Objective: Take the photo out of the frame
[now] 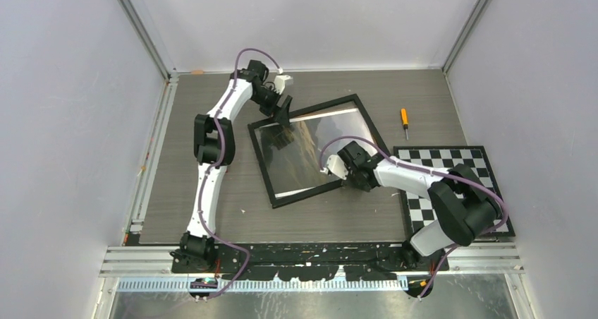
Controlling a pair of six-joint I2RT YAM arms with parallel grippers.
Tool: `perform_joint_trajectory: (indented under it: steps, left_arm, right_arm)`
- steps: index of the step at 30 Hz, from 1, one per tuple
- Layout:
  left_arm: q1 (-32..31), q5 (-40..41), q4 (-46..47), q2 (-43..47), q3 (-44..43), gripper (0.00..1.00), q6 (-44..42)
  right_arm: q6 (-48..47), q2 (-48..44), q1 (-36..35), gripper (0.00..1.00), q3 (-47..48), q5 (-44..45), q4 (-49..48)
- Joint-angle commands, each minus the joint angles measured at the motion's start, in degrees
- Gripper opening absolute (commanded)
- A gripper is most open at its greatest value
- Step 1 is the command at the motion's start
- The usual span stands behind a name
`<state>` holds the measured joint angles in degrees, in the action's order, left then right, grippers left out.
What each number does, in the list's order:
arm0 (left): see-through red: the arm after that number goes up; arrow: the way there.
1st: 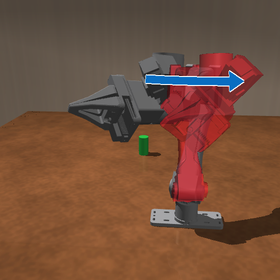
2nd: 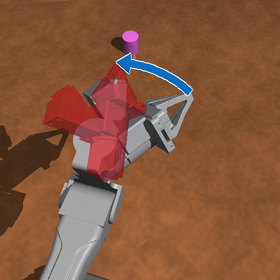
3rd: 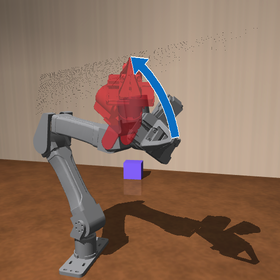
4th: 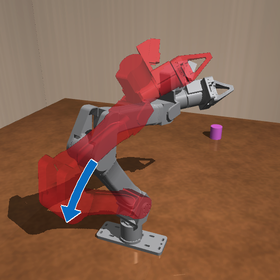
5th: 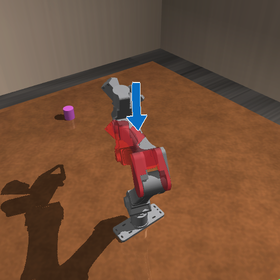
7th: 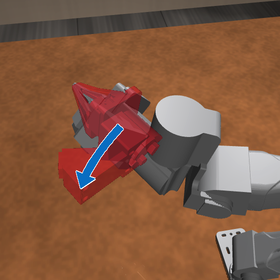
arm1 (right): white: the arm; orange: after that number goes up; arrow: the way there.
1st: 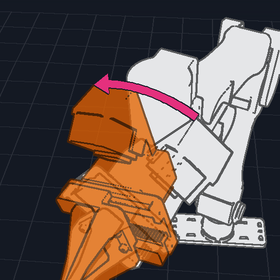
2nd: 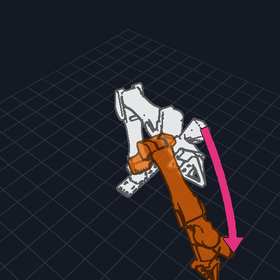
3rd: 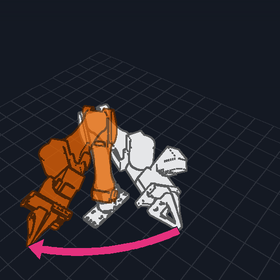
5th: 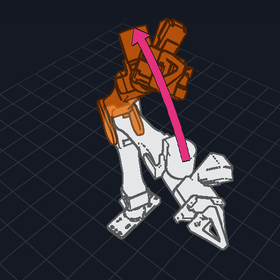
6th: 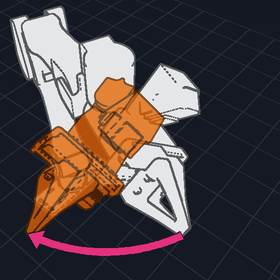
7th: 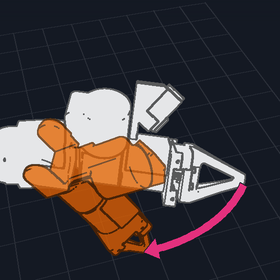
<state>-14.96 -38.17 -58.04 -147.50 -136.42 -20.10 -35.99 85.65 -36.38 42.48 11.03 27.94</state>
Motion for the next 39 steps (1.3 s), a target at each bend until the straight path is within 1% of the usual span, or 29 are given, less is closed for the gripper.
perform_joint_trajectory:
  steps: [1,3,10,19,23,26,27,29,34,39]
  left_arm:
    - [0.29,-5.04,-14.45,2.77,4.49,0.84,-5.22]
    - [0.69,-5.22,-14.70,4.48,7.78,0.84,-5.99]
    - [1.34,-6.16,-11.28,13.05,23.13,0.81,-7.08]
    - [1.34,-6.50,-6.99,22.28,38.25,0.80,-7.78]
    - [1.34,-5.42,-5.86,25.81,42.81,0.81,-7.79]
    - [1.53,-4.26,-5.59,27.73,44.39,0.82,-7.81]
    - [1.82,-4.03,-5.24,28.01,44.56,0.82,-7.15]
    - [2.94,-4.09,-4.21,28.11,44.19,0.83,-5.41]
    - [6.90,-2.84,-0.56,27.23,39.75,0.85,0.54]
    - [7.48,0.50,2.08,25.24,34.74,0.89,2.48]
  right_arm:
    - [-1.97,6.14,1.39,0.11,-0.77,1.63,-5.35]
    - [-2.42,7.45,1.89,0.11,0.71,1.89,-5.44]
    - [-3.62,12.85,2.34,0.11,6.69,1.42,-5.97]
    - [-7.38,19.69,3.08,0.12,13.85,1.52,-7.97]
    - [-8.13,22.07,4.11,0.16,16.59,2.22,-8.22]
    - [-7.90,20.69,5.22,0.26,16.75,2.38,-7.26]
    - [-7.69,19.70,5.66,0.28,16.46,2.29,-6.70]
    - [-6.72,17.41,6.67,0.36,15.84,2.19,-4.58]
    - [-3.62,10.68,10.08,0.55,15.22,0.39,2.30]
    - [1.44,5.52,12.24,0.69,17.36,-2.22,9.54]
